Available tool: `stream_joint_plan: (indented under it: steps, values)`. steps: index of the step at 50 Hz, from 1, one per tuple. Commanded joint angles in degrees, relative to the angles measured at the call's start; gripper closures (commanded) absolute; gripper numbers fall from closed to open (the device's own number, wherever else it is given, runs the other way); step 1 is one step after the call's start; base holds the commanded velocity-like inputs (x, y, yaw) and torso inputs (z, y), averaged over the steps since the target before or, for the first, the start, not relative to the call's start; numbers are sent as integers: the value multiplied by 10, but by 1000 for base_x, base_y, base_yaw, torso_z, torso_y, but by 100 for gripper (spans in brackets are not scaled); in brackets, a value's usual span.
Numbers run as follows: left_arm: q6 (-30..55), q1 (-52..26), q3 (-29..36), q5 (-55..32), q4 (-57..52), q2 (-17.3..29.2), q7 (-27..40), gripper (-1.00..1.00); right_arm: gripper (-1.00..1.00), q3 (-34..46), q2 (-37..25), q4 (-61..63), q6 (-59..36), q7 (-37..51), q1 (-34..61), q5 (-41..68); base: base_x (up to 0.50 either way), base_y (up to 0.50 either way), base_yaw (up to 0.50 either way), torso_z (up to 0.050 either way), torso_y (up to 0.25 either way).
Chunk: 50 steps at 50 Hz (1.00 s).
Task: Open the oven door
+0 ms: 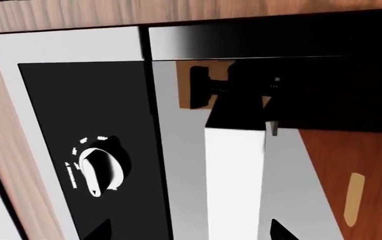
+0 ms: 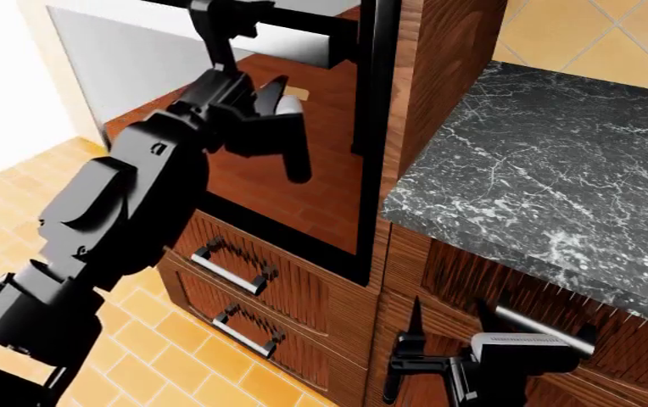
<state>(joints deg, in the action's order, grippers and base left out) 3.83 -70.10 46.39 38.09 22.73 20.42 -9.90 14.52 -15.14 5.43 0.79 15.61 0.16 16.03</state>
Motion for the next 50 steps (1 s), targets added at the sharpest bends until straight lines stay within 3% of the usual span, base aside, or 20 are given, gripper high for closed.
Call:
stream_joint_plan:
  steps: [1, 50]
  values:
    - [-13, -16, 4, -4, 47, -21, 19, -100, -100, 2, -2, 1, 1, 2, 0, 2, 0, 0, 0, 0, 0]
    - [-70, -68, 35, -13, 226, -93, 77, -100, -100, 9, -9, -1, 3, 10, 3, 11, 0, 0, 0, 0, 0]
